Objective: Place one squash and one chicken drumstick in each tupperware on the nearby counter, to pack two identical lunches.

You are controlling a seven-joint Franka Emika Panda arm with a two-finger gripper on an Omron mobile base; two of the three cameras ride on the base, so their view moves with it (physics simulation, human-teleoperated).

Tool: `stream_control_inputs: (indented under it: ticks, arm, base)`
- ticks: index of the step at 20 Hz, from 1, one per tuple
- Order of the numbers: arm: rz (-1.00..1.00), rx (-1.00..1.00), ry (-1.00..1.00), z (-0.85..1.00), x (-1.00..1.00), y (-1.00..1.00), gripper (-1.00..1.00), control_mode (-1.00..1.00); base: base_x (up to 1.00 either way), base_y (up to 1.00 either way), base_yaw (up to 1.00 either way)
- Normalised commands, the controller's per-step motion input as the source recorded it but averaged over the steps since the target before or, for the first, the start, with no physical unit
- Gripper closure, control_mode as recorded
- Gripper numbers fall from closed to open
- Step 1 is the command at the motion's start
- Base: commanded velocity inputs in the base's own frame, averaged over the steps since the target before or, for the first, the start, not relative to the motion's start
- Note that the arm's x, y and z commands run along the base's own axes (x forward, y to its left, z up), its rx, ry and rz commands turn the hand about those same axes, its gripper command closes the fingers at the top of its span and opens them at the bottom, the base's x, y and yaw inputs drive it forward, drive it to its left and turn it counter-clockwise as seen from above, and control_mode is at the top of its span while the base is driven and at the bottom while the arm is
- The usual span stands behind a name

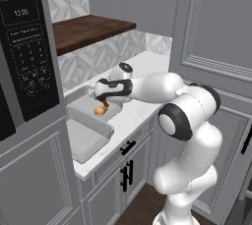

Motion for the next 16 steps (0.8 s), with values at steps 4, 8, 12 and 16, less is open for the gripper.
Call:
stream_control_inputs:
  ticks: [4,8,12,16]
  arm:
    - [0.0,-0.15,0.0,-0.01,0.81,0.42,1.0,-1.0]
    - [0.0,0.0,0.0,0.0,0.67,0.11,-1.0,-1.0]
    - [0.05,0.0,-0.03,-0.1,0.23,-0.17,-1.0,-1.0]
    - [0.15,0.0,-0.09,-0.13,0.0,-0.42,-1.0,-1.0]
  base:
    - [0.0,0.0,0.0]
    - [0.0,0.0,0.0]
    - [0.0,0.0,0.0]
    - [0.0,0.0,0.0]
